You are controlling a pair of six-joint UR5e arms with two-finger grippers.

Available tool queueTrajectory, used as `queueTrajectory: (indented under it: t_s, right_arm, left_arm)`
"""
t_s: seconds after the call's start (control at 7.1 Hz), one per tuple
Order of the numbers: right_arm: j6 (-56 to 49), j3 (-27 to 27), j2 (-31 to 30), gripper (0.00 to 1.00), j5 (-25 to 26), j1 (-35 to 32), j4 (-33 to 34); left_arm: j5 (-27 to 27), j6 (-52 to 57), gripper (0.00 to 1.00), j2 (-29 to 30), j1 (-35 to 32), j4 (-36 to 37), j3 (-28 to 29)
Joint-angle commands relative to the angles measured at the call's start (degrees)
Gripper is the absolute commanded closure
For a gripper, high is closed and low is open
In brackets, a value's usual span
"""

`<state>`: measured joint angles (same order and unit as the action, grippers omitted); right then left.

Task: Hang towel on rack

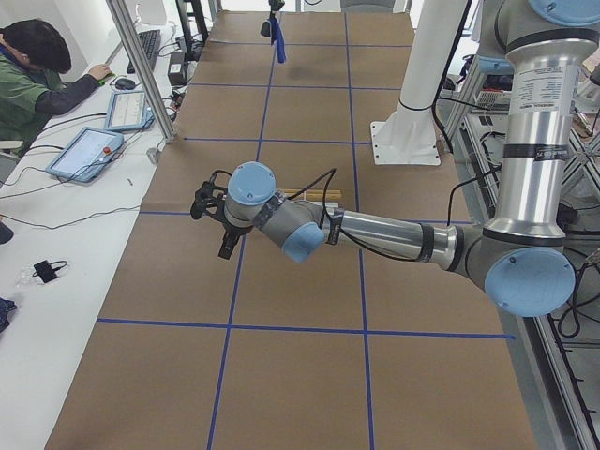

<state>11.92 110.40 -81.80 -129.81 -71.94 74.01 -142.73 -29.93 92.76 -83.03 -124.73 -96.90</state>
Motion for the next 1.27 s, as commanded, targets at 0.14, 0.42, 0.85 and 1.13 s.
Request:
queueTrajectory:
  t_s: [0.14,0.42,0.85,1.13]
  right_arm:
    - [12.48,2.71,9.79,1.0,6.63,10.28,0.25]
    - [20.21,4.21,14.45,1.0,18.04,20.82,0.25]
    - [27.34,4.21,20.08,1.0,38.42,36.2,0.25]
    - [28.68,4.21,22.47,1.0,48.64,43.87,0.26]
  left_arm:
    - [-0.27,-40.34,0.01,5.82,8.38,-13.84,0.04]
    - [1.04,-56.49,0.01,10.06,13.48,-15.97,0.05]
    - [6.62,-66.47,0.01,16.83,21.64,-17.38,-1.35]
    - [11.58,-73.47,0.01,19.81,28.6,-16.96,-1.63]
